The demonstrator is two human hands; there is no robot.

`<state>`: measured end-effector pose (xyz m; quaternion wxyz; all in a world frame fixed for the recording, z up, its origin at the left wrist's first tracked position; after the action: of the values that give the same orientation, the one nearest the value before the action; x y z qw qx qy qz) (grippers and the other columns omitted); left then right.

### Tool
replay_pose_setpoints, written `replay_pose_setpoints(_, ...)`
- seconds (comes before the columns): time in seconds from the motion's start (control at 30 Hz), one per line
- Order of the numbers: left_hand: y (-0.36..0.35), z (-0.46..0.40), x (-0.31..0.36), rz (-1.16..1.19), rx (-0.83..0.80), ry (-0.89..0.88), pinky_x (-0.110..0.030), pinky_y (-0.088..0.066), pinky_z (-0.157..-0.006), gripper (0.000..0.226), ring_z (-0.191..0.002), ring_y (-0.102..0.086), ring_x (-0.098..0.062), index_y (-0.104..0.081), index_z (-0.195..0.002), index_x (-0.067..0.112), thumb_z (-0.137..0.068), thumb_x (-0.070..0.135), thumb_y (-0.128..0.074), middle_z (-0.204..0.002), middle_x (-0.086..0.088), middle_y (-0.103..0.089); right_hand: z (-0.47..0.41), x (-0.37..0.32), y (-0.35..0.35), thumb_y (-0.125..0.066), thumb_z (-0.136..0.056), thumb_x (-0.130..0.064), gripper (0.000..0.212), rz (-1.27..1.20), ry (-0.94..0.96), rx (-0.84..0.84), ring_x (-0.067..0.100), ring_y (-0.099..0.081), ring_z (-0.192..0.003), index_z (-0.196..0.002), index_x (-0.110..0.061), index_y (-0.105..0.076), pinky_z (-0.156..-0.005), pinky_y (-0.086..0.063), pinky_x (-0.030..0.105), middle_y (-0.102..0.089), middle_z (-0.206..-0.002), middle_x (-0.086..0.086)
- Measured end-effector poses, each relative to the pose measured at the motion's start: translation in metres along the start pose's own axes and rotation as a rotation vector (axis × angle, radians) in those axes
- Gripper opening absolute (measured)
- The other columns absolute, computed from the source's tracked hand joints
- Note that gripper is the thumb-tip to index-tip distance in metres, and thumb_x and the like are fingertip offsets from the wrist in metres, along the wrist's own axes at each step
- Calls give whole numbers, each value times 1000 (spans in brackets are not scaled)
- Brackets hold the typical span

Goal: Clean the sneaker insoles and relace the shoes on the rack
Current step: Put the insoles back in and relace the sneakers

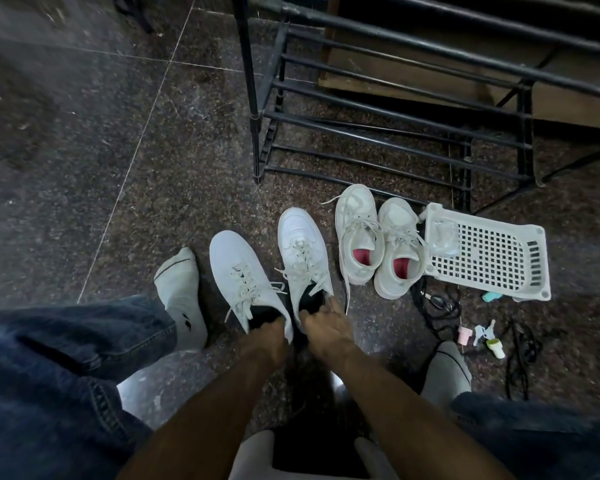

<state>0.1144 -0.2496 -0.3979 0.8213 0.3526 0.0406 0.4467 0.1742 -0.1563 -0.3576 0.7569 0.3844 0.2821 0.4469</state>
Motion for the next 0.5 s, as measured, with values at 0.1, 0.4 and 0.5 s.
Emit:
replay_pose_setpoints(0.1,7,1,3,-61,15,-4,-42,-47,-90,35,-115,-56,-37,-45,-124,17,-92,30,-49,-128,-15,-56,6,5,3,-53,-87,-15,28,-14,-51,-19,25,-56,-111,-115,-18,-57,-116,-1,58,-69,-104,7)
replay_pose_setpoints(0.4,71,-17,-7,-281,203,-24,-39,-43,-89,37,-113,-59,-27,-47,-129,30,-92,25,-49,-125,-3,-59,-24,6,52,-47,-92,-9,28,-162,-10,51,36,-60,-107,-118,-10,-57,-88,-45,43,-64,-113,18)
replay_pose_setpoints(0.5,96,-31,-13,-283,254,-25,-39,-44,-88,41,-112,-59,-27,-44,-133,31,-93,25,-49,-127,-4,-58,-39,10,70,-47,-92,-8,31,-167,-16,83,36,-58,-108,-122,-10,-54,-88,-43,41,-62,-114,20)
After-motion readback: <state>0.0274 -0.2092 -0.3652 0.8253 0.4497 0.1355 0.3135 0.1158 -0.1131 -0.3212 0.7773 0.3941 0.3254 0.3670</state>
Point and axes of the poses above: each hand's wrist, its own z-axis away from the middle knuckle, its own y-axis out of the back of the hand, x = y × z, the point moved 7 cm from there along -z, towards the middle knuckle
